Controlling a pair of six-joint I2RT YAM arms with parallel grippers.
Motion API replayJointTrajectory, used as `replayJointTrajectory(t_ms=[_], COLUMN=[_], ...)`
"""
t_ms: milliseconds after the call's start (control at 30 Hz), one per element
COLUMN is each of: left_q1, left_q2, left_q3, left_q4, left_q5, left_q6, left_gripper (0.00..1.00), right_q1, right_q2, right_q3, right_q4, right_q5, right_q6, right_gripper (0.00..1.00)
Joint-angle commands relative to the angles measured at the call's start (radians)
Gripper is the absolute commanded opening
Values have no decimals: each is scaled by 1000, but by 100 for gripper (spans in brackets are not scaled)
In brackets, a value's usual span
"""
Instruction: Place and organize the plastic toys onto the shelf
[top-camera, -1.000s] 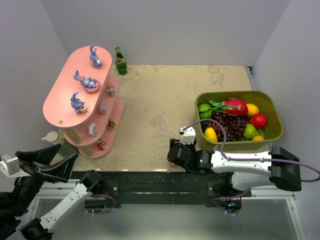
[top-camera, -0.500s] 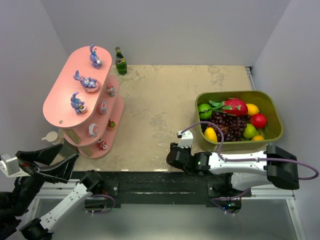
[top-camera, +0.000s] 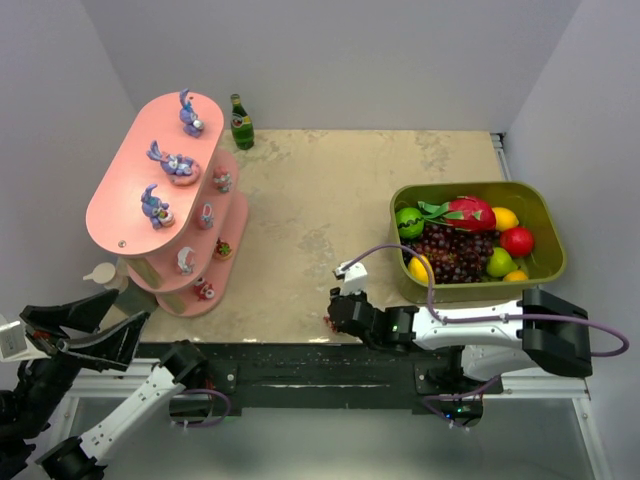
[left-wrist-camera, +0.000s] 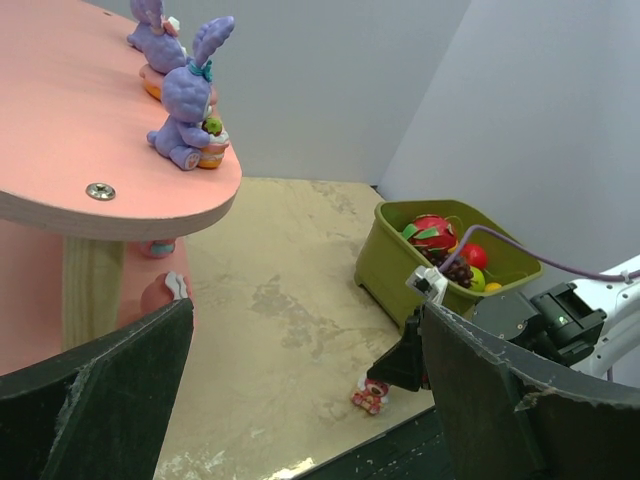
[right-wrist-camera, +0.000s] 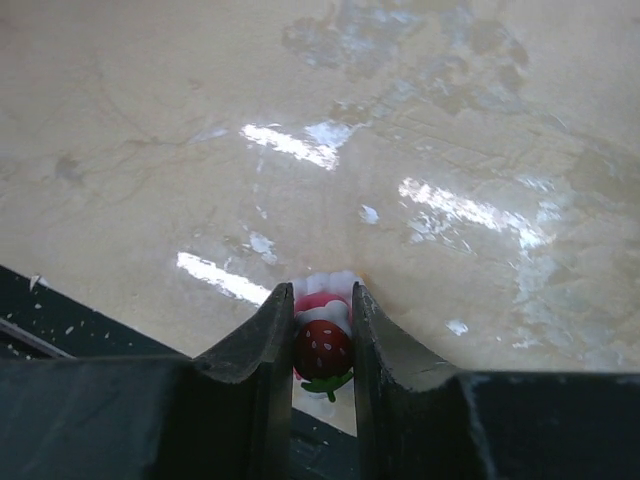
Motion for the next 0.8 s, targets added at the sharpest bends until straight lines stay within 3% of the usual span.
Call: replayJointTrajectory(t_ms=[0, 167, 533, 700, 767], left_q1=[3, 4, 4, 4, 4], left_q2=[-1, 0, 9, 14, 13], left_q3=[25, 23, 23, 17, 14], left_q4=[6, 10, 10, 10, 10], left_q5=[11, 11, 9, 2, -1], left_q6=[-14, -13, -3, 3, 3], left_gripper=[100, 100, 100, 100, 100], right_q1=[3, -9, -132, -181, -197], right_q2=[23, 115, 338, 410, 430], right_q3=[33, 105, 251, 314, 340], right_q4=[241, 349, 418, 380, 357], right_q5=[-104, -295, -666, -725, -730], right_q6=[-297, -596, -907, -983, -993], right_gripper=[0, 0, 0, 10, 23])
